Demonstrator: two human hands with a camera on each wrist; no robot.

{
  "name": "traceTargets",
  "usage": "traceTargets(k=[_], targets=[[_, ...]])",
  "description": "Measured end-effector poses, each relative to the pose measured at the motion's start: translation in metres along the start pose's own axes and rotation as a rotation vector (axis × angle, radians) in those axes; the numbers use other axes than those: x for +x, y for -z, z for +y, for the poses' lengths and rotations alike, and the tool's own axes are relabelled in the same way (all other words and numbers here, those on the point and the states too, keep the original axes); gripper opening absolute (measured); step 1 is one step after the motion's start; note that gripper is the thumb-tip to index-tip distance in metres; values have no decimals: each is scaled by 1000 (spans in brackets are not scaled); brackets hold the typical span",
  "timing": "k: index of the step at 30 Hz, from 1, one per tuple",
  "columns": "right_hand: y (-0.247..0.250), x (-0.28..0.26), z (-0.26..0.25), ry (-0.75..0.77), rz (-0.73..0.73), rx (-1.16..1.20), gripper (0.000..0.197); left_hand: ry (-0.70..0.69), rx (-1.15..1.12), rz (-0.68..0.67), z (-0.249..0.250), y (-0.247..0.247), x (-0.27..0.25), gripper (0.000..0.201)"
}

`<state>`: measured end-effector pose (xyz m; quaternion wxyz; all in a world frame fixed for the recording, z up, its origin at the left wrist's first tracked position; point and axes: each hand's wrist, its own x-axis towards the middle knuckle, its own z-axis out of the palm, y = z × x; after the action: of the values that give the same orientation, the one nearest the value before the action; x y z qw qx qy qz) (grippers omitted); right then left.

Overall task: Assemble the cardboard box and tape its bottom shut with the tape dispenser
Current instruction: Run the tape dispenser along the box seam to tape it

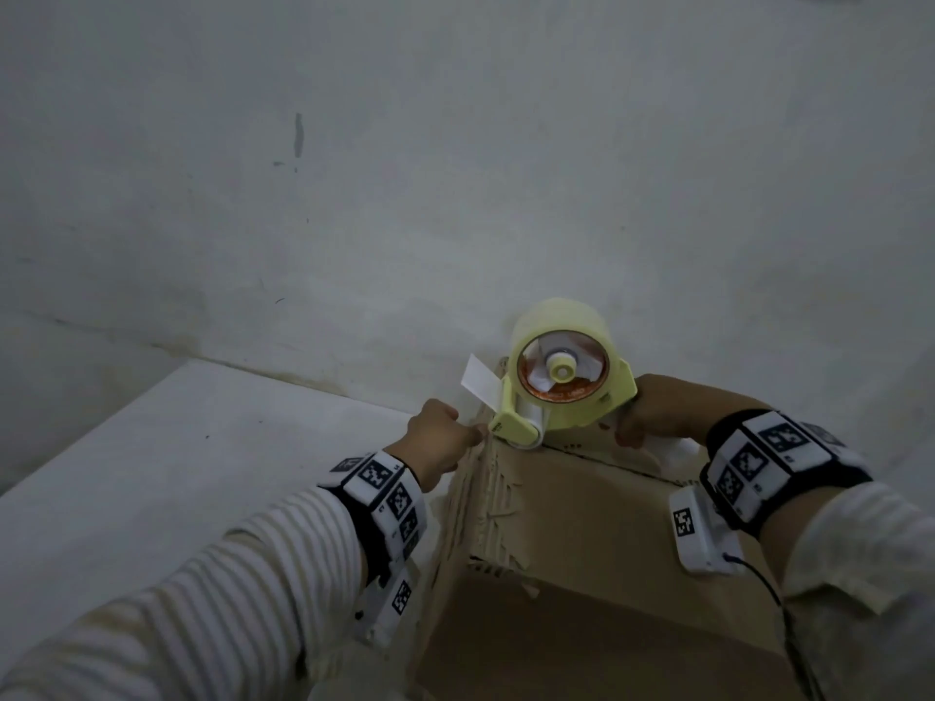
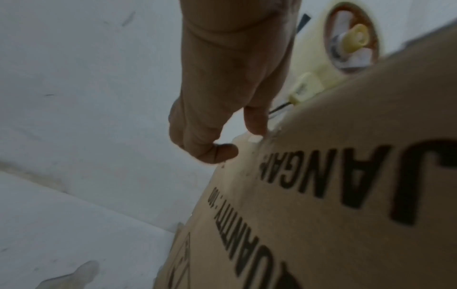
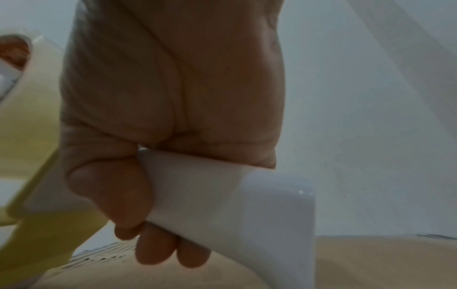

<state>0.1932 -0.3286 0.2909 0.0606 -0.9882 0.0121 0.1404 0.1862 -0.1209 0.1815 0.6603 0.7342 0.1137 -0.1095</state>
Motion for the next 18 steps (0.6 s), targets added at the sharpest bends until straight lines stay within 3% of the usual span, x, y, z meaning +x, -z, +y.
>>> traceTargets(k=[2, 8, 14, 18], targets=[[0, 1, 1, 10, 0, 11, 19, 3, 103, -25, -1, 5, -3, 22], [0, 2, -1, 5, -4, 15, 20, -156, 12, -98, 10, -2, -5, 25], [-4, 4, 3, -2, -3, 25, 31, -165, 97, -102, 6, -8, -7, 20], [-5, 5, 2, -13, 0, 15, 35, -124, 145, -175, 11, 1, -11, 25]])
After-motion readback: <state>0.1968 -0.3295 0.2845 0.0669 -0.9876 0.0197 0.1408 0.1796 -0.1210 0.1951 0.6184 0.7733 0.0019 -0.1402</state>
